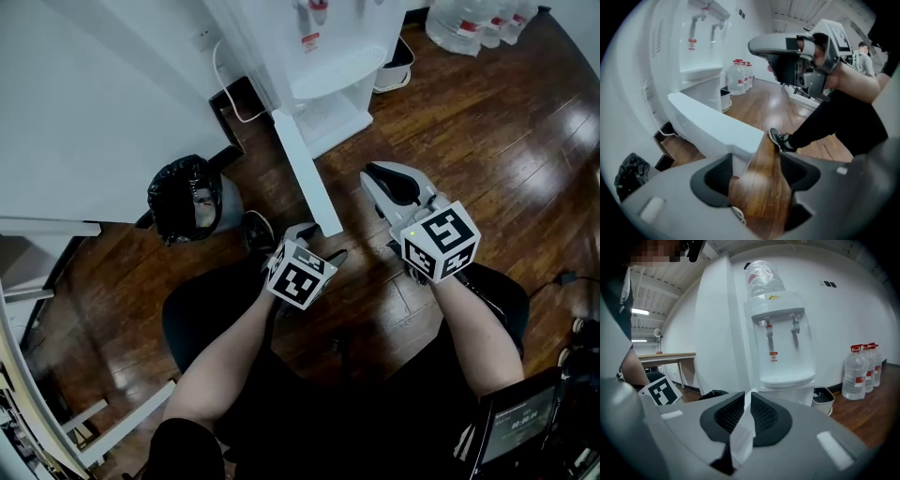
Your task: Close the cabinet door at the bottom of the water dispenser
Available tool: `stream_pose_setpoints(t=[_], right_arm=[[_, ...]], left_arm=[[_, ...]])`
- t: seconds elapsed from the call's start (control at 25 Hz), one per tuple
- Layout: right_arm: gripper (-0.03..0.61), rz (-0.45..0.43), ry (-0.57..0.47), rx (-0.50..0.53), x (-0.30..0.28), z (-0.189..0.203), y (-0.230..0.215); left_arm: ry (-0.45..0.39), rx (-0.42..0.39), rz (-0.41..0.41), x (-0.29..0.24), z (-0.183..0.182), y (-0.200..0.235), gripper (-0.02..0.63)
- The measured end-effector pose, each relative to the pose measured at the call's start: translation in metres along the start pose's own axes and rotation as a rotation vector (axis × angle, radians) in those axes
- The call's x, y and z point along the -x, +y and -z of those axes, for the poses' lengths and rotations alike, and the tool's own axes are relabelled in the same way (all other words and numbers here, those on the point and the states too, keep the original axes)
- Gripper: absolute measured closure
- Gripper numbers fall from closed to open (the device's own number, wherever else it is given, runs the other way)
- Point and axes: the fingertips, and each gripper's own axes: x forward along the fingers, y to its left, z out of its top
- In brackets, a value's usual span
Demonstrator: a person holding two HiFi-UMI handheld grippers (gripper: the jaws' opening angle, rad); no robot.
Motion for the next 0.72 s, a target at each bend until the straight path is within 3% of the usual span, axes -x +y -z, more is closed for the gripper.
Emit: stream_pose_setpoints(t=[0.44, 0.72], right_arm=[[0.534, 0.053, 0.104, -0.101, 0.037, 0.025, -0.044], [0.515, 0.142, 0.192, -0.070, 0.063, 0.057, -0.066]], left_arm=[[-0.020, -0.024, 0.000, -0.050, -0.070, -0.026, 0.298], [-0.061, -0.004, -0.053, -0.080, -0.111, -0.022, 0.321]])
